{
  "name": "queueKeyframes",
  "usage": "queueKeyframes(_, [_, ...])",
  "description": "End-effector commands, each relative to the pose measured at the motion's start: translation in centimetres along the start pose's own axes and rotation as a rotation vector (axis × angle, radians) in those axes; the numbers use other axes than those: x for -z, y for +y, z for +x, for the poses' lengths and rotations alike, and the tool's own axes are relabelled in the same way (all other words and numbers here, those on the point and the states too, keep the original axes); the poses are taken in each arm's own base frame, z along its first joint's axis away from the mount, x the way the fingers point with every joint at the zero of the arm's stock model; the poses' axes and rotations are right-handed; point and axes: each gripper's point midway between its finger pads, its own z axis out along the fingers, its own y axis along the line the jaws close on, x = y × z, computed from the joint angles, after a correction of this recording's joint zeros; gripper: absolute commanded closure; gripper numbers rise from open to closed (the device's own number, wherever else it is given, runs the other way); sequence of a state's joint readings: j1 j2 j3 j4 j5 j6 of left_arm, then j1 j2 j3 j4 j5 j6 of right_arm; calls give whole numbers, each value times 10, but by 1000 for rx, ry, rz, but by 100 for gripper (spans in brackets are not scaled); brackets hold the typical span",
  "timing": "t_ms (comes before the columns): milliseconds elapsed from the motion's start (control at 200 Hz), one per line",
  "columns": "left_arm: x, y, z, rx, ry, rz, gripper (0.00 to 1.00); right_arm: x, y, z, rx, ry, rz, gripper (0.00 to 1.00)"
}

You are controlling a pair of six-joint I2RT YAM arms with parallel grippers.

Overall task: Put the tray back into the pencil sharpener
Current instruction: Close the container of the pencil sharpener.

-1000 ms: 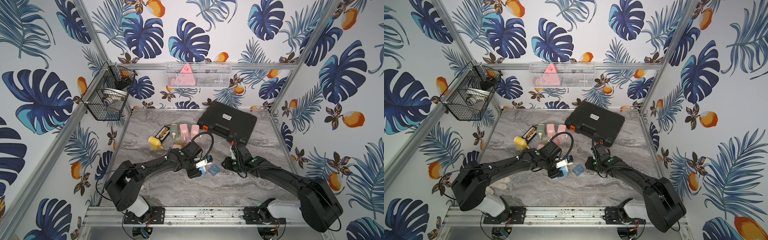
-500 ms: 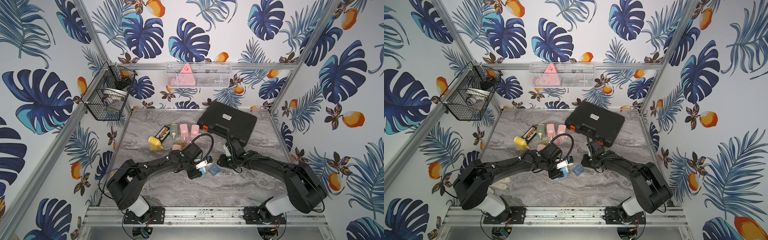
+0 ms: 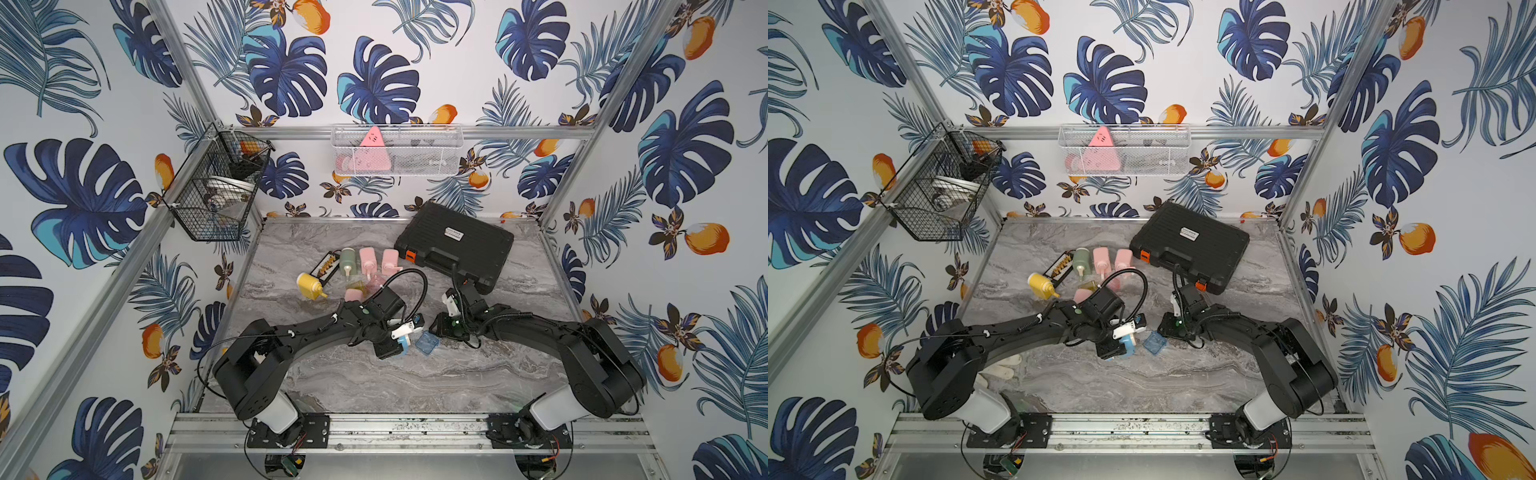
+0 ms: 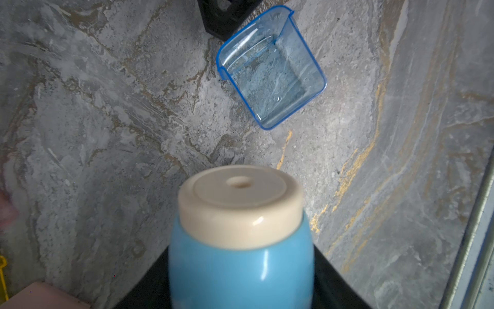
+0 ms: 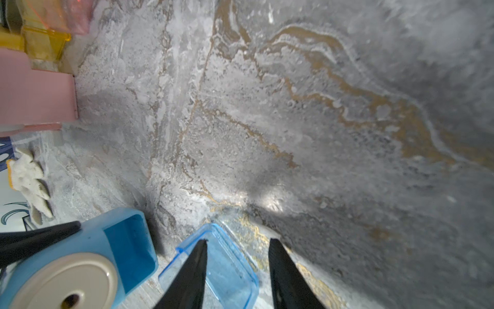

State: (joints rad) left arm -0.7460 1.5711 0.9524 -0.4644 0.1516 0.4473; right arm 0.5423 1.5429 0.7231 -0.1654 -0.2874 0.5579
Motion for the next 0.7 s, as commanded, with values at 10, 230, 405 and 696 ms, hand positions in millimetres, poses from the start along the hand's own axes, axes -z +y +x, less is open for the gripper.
queueKeyframes(10, [0,1,0,-21,1,-4,60,2,10,3,-6,0,-49,59])
queueKeyframes(230, [2,-11,-1,-24,-7,59,60,14,2,8,-21,-20,-10,59])
queueKeyframes(405, [4,-14,-1,-27,-8,74,60,20,-5,14,-19,-24,14,58])
queueKeyframes(696, [5,-18,0,-26,-8,93,60,18,-36,17,-55,-39,165,61])
